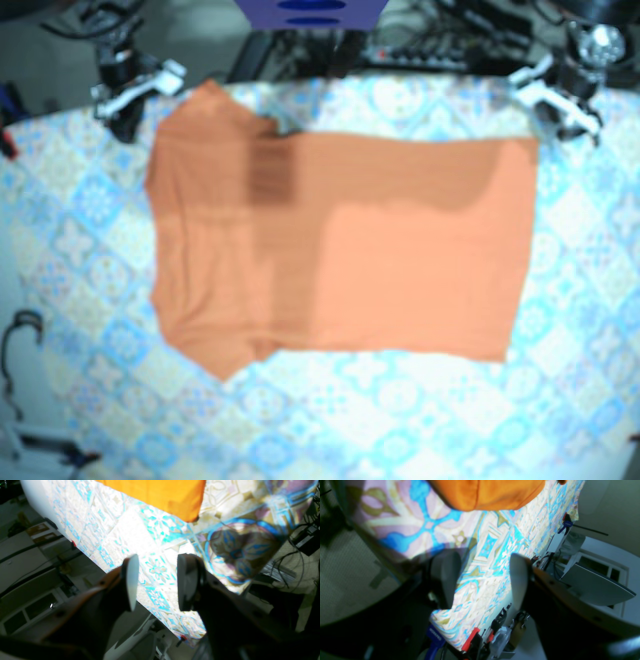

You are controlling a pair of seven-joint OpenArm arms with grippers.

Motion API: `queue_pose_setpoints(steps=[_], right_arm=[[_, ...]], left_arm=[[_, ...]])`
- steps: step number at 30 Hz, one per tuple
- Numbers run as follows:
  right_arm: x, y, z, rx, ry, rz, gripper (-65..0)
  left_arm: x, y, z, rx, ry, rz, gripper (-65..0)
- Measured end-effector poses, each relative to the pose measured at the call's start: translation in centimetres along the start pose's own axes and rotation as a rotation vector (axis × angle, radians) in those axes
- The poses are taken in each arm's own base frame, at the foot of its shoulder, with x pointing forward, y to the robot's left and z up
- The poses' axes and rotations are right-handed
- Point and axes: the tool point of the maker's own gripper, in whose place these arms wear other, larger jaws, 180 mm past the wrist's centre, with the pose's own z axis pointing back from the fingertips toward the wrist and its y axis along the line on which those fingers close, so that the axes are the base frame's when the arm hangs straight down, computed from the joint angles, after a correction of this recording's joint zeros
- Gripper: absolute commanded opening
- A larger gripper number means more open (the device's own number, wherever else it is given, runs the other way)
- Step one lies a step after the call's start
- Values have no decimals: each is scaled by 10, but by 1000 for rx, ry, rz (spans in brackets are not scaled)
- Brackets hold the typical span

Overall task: Fold the T-shirt properly
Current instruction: 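Move the right gripper to the nearby shoulder corner of the orange shirt and grasp, then move the left gripper to the other shoulder corner and grasp it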

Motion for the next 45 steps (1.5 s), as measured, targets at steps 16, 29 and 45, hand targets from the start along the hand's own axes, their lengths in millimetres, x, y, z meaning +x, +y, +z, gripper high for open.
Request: queue_pose_setpoints(steps=[16,29,45], right_arm=[[38,10,5,9,-84,5,-309],[70,12,8,5,-169,10,-309],[92,16,-6,-37,-200,45,-373]], left_arm=[[0,-1,0,-3,0,0,-400],[-10,-4,1,-12,57,8,-400],[-10,-4,1,-12,58,9,-399]])
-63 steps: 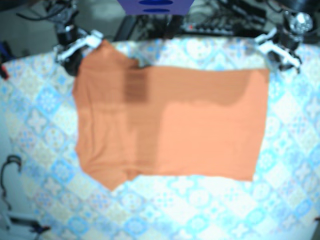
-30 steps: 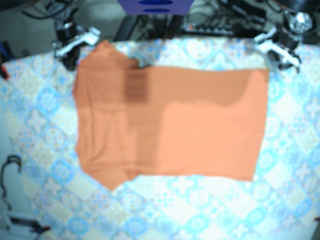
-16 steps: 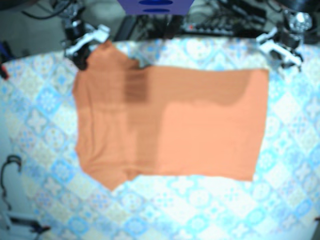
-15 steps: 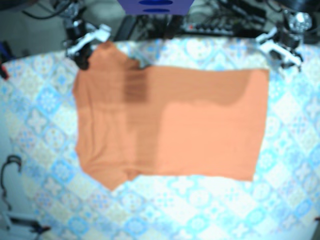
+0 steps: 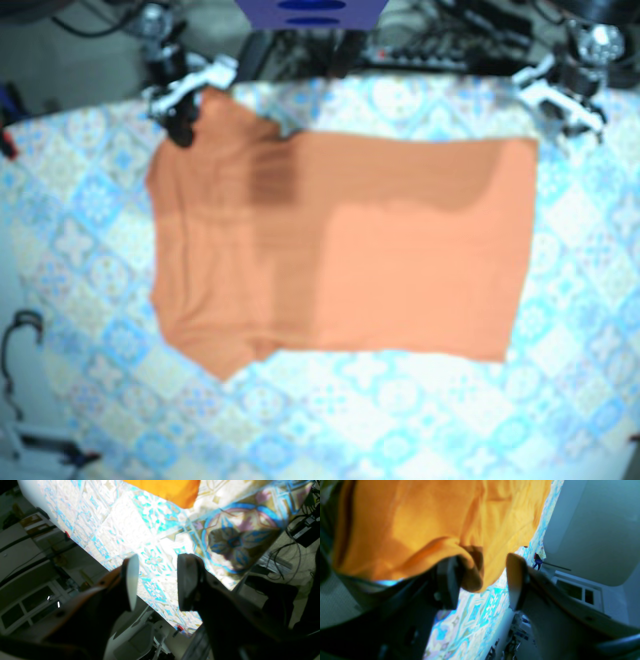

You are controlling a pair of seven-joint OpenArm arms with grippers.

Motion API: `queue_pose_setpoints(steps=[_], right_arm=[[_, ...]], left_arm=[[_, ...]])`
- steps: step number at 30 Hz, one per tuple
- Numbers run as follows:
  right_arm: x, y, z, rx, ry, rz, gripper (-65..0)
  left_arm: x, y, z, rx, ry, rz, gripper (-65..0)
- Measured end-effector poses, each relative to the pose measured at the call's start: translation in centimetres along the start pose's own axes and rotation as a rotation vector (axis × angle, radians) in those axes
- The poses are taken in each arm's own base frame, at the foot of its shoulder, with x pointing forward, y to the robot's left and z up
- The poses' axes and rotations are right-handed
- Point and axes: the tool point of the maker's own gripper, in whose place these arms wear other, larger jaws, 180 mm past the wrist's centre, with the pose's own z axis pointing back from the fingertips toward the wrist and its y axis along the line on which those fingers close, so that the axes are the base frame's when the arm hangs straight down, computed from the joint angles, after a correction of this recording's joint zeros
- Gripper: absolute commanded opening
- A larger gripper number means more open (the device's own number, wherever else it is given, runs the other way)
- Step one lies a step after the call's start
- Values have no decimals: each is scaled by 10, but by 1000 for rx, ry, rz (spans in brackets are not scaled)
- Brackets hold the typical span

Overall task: Fold the T-shirt properly
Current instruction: 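Move the left gripper to the other shoulder corner and grasp it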

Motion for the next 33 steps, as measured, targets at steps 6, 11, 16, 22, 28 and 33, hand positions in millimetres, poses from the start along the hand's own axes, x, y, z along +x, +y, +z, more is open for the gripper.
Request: queue_pose_setpoints(steps=[6,11,16,22,28,33], right_arm=[[-1,10,-2,38,-2,6,-610],[-1,12,-2,47,-1,7,-650],[-2,10,-4,42,0,8,-650],[-2,10,-4,41,0,9,-650],[-2,10,-4,41,-1,8,-650],[-2,10,-4,41,-3,9,-650]], left_arm=[[0,1,0,2,0,3,-399],[4,4,-3,15,1,31,-399],[18,10,-17,33,-27,36,-399],[21,-21,-40,-55,-15,14,-399],[10,-50,-47,-125,13,-4,-399],[3,-44,-57,-115,37,10,-399]])
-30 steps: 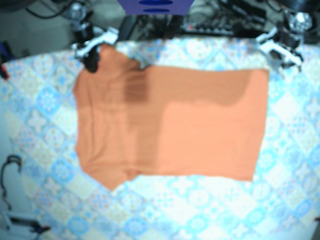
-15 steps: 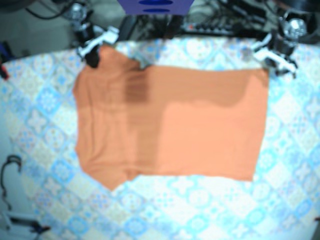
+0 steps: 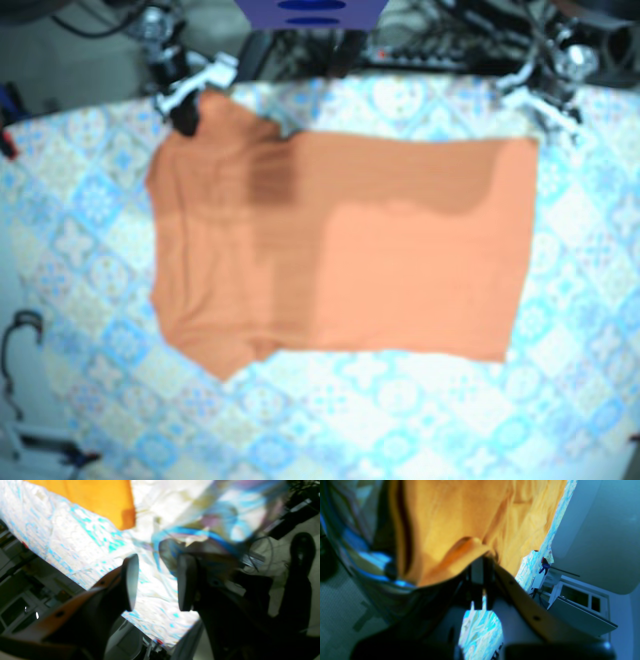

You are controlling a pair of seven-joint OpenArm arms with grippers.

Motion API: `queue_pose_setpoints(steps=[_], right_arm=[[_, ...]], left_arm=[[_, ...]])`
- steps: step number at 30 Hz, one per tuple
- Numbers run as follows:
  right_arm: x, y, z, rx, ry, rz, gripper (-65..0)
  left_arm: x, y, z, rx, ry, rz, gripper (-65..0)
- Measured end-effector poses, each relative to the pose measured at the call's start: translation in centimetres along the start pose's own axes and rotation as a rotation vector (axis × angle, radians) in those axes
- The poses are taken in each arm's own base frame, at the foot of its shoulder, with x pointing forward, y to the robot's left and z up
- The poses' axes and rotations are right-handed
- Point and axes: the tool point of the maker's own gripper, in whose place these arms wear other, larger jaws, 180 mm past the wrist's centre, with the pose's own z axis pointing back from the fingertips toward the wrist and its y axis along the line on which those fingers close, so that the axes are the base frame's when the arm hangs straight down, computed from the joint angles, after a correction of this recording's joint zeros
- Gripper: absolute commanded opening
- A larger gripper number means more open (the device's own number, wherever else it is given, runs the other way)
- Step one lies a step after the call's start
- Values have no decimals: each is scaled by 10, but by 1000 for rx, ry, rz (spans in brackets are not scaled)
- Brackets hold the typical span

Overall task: Fold the T-shirt properly
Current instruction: 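Move the left gripper to the other shoulder corner and grasp it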

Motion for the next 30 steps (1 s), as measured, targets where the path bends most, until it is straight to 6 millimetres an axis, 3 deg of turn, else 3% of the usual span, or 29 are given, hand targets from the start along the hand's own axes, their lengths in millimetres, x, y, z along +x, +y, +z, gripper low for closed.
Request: queue_pose_setpoints(steps=[3,6,14,30], right_arm=[[0,0,0,0,3,-1,-650],[0,0,0,0,0,-1,-650],[0,0,0,0,0,-1,-650],[0,0,0,0,-1,0,-650]], left_arm=[[4,12,-5,21,-11,36,-399],[13,8,-11,1,-26,37,-399],[11,9,-23,16,9,-14,-399],[17,15,-28,30,38,-9,-399]])
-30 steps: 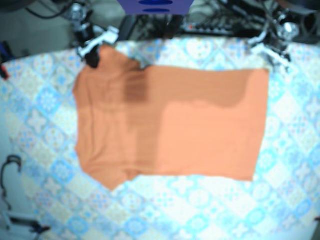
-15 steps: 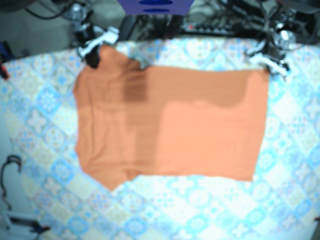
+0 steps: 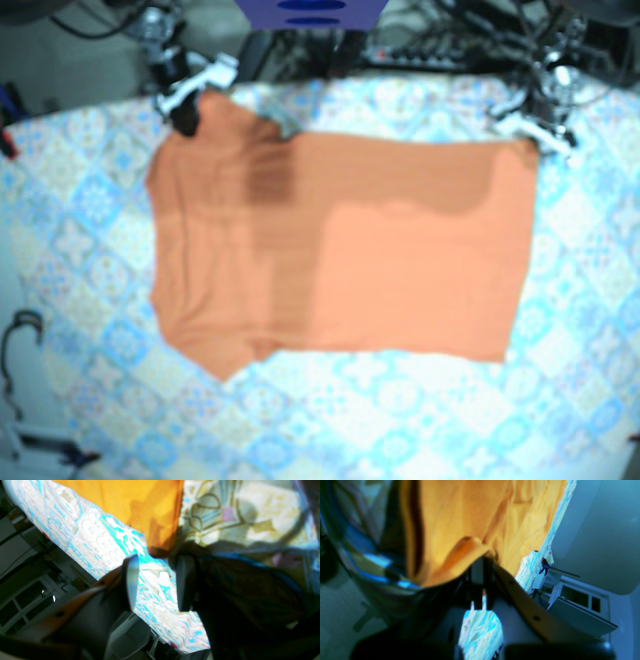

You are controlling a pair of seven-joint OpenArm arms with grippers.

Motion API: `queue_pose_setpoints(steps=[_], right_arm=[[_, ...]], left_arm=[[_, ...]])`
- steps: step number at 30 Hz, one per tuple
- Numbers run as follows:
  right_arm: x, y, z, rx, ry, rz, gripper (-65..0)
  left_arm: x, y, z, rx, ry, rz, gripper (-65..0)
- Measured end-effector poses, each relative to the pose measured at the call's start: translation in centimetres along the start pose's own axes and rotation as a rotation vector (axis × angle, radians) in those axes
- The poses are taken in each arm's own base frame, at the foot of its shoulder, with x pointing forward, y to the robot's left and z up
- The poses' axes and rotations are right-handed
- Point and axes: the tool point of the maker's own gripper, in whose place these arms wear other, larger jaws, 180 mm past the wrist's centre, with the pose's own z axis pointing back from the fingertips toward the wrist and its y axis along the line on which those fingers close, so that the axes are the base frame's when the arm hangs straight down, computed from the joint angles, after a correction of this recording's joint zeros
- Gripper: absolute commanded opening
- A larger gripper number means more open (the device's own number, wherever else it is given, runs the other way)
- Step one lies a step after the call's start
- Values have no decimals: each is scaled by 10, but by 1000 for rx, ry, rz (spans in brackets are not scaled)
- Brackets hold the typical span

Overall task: Fold the T-shirt properly
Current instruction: 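Move the left gripper to the other shoulder corner and grasp it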

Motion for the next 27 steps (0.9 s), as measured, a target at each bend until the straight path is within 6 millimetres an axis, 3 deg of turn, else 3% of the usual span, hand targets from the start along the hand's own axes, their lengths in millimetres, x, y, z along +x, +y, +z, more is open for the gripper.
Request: queue_pose_setpoints(steps=[8,14,27], right_arm=[[0,0,0,0,3,0,-650],[0,0,0,0,2,0,-650],[0,0,0,0,2,0,-650]], left_arm=[[9,9,5,10,-17,2,-399],[42,11,12,-6,-138,16,-399],[48,9,16,-10,-166,23,-403]])
